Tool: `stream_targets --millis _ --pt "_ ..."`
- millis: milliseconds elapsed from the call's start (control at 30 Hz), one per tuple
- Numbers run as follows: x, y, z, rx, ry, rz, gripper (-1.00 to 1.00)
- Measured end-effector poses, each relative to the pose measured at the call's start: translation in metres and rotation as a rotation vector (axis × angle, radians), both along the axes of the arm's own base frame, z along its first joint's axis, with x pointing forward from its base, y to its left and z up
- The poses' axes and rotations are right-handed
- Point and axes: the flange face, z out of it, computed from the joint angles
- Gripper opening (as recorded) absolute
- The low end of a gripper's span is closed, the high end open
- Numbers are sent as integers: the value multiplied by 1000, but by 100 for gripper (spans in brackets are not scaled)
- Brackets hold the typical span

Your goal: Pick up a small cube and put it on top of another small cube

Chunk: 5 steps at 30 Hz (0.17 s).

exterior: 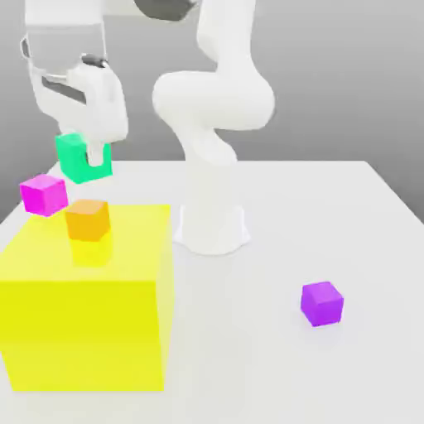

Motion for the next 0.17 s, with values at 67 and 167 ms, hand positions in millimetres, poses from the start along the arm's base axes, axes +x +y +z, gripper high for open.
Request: stream_targets --millis 67,167 --pt "-2 -1 -25 1 -1 -7 100" --pt "-2 -1 -25 1 -1 -7 100"
